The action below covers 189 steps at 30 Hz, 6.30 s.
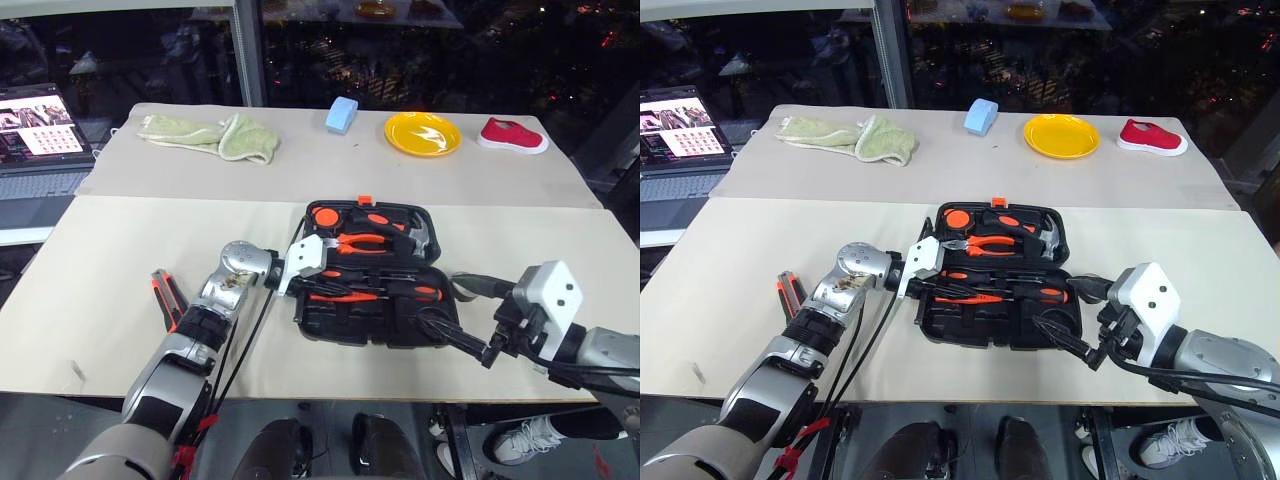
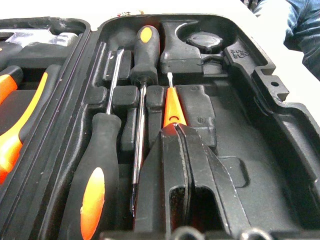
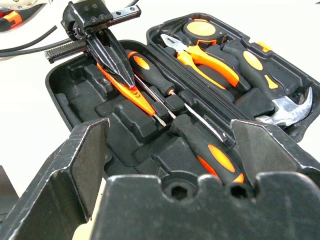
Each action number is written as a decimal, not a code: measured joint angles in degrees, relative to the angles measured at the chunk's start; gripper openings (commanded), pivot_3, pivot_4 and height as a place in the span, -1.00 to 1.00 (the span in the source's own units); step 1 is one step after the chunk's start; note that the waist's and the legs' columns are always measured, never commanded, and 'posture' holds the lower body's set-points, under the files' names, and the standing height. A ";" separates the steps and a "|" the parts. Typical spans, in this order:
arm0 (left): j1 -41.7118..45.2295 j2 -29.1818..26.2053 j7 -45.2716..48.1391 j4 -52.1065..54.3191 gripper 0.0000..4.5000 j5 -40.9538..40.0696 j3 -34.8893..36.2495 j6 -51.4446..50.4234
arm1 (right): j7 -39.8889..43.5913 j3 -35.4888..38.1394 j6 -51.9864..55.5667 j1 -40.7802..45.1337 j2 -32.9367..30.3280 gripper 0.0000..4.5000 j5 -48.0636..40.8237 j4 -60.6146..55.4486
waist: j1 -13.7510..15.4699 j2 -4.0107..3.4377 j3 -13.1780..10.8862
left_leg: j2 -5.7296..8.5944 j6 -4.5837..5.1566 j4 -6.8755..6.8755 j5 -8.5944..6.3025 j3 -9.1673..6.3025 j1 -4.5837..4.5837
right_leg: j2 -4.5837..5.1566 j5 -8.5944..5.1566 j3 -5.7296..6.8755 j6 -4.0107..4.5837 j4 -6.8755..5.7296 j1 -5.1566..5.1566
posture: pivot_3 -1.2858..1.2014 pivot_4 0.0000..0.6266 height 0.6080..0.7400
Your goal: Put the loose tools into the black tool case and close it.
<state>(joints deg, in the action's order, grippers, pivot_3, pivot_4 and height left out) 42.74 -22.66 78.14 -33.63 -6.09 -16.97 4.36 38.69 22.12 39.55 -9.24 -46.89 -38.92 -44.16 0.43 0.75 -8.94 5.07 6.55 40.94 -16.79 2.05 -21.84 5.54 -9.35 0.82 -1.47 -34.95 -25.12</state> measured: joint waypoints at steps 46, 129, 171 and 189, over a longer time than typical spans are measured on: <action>1.05 0.91 2.26 5.42 -0.99 -0.75 -1.38 -6.45 | -2.03 -1.02 -0.01 1.10 0.41 1.00 -0.56 0.79 | 1.72 0.03 -0.02 | 0.08 -0.36 0.06 0.24 0.00 -1.07 | 0.08 0.03 0.07 0.00 0.08 -1.01 | 0.03 -0.52 0.88; 6.82 1.71 4.58 0.44 -0.99 1.75 -1.33 1.54 | -4.57 -1.85 -0.04 0.46 4.04 1.00 -0.64 0.87 | 1.81 0.04 -0.02 | 0.08 0.10 0.17 0.47 -0.01 -1.18 | 0.02 0.04 0.11 -0.01 0.00 -1.07 | 0.03 -0.52 0.88; -16.13 -24.93 -7.70 37.70 0.01 -11.36 22.72 -37.31 | 6.95 -12.54 -1.41 24.94 2.62 1.00 -0.82 15.19 | -1.11 0.01 -0.08 | 0.04 -0.13 -0.17 0.59 0.00 -0.92 | -0.21 -0.03 0.11 0.11 -0.06 -1.14 | 0.03 -0.52 0.88; -52.61 -34.08 -21.71 64.06 0.98 -17.20 57.55 -74.94 | 17.95 -23.43 -1.62 37.78 6.53 1.00 -3.69 18.97 | 1.91 0.17 -0.29 | 0.06 -0.87 -0.24 0.37 -0.10 0.09 | -0.16 -0.16 0.77 -0.01 -0.03 -0.12 | 0.03 -0.52 0.88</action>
<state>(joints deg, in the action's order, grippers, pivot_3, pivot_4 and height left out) -9.87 -56.74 56.42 30.43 -23.29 40.58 -70.59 56.64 -1.31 37.93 28.53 -40.36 -42.61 -25.18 2.34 0.92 -9.23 5.13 5.67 40.70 -16.43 1.95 -21.75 5.37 -9.51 1.59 -1.48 -34.97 -25.23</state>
